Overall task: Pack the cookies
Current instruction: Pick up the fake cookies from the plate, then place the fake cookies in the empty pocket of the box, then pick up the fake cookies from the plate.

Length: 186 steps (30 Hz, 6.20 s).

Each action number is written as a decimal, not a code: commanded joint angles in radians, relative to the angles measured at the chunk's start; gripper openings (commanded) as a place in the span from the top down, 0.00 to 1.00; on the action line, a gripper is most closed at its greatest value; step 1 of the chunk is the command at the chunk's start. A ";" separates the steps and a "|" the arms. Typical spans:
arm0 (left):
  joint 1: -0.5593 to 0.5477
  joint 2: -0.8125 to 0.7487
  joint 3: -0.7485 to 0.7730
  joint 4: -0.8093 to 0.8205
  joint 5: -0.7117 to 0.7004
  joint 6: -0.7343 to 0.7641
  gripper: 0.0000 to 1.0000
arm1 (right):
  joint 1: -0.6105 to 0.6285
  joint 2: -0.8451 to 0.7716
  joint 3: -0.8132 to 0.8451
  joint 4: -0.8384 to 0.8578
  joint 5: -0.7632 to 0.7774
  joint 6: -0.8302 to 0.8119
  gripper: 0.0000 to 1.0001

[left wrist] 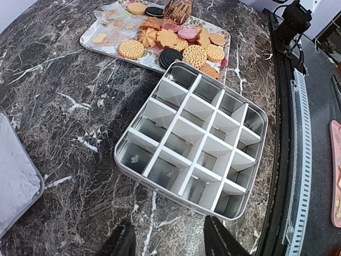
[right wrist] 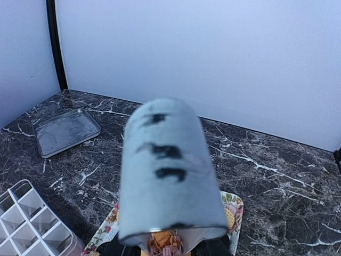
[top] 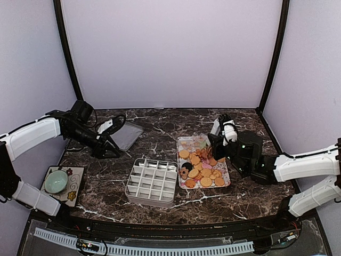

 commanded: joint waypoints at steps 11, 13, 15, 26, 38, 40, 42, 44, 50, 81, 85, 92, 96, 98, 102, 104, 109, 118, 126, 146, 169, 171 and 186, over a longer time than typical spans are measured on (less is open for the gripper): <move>0.000 -0.001 0.042 -0.019 0.012 -0.012 0.55 | 0.007 0.016 0.019 0.062 0.012 -0.028 0.86; 0.000 -0.001 0.043 -0.019 0.013 -0.012 0.56 | 0.007 0.013 0.026 0.063 0.012 -0.038 0.91; 0.000 0.000 0.045 -0.017 0.013 -0.013 0.55 | 0.007 0.011 0.038 0.058 0.011 -0.048 0.97; 0.027 0.042 0.056 -0.012 0.013 -0.098 0.56 | 0.008 -0.077 0.171 -0.033 -0.075 -0.081 1.00; 0.127 0.051 0.008 0.019 0.025 -0.163 0.53 | 0.146 0.105 0.370 0.058 -0.218 -0.014 1.00; 0.139 0.048 -0.002 0.010 0.022 -0.159 0.52 | 0.165 0.180 0.437 0.093 -0.248 -0.012 1.00; 0.154 0.045 -0.013 0.008 0.026 -0.155 0.52 | 0.178 0.254 0.501 0.114 -0.283 0.000 1.00; 0.168 0.038 -0.022 0.007 0.029 -0.152 0.52 | 0.188 0.326 0.565 0.122 -0.318 0.008 1.00; 0.184 0.021 -0.023 0.007 0.041 -0.150 0.52 | 0.205 0.495 0.689 0.136 -0.365 0.030 1.00; 0.186 -0.009 -0.045 0.010 0.090 -0.140 0.53 | 0.215 0.616 0.643 0.139 -0.319 0.008 1.00; 0.186 -0.009 -0.042 0.012 0.088 -0.145 0.51 | 0.220 0.618 0.642 0.124 -0.322 0.010 1.00; 0.186 -0.010 -0.029 -0.003 0.111 -0.141 0.34 | 0.221 0.598 0.648 0.125 -0.322 0.026 0.74; 0.187 -0.012 -0.023 -0.008 0.115 -0.134 0.34 | 0.222 0.579 0.657 0.128 -0.327 0.018 0.68; 0.186 -0.011 -0.021 -0.008 0.119 -0.133 0.35 | 0.222 0.571 0.657 0.128 -0.336 0.022 0.66; 0.186 -0.008 -0.018 -0.008 0.124 -0.136 0.35 | 0.221 0.565 0.651 0.132 -0.336 0.035 0.67; 0.186 -0.004 -0.020 -0.008 0.126 -0.136 0.36 | 0.221 0.559 0.650 0.136 -0.330 0.042 0.73; 0.188 -0.003 -0.023 -0.006 0.130 -0.135 0.37 | 0.222 0.561 0.653 0.138 -0.320 0.043 0.82; 0.187 -0.003 -0.022 -0.005 0.123 -0.123 0.38 | 0.248 0.589 0.683 0.113 -0.278 0.013 0.94; 0.187 0.003 -0.015 -0.003 0.127 -0.127 0.39 | 0.313 0.606 0.710 0.048 -0.074 -0.042 1.00; 0.186 0.000 -0.013 -0.007 0.135 -0.130 0.40 | 0.346 0.683 0.805 -0.072 -0.001 0.042 0.98; 0.187 0.006 0.000 -0.006 0.141 -0.141 0.40 | 0.266 0.424 0.638 0.089 -0.049 0.085 0.67; 0.186 0.008 0.006 -0.010 0.144 -0.139 0.40 | 0.251 0.376 0.575 0.095 -0.030 0.067 0.67; 0.186 0.015 0.024 -0.027 0.150 -0.135 0.40 | 0.119 0.027 0.073 0.236 0.175 -0.002 0.68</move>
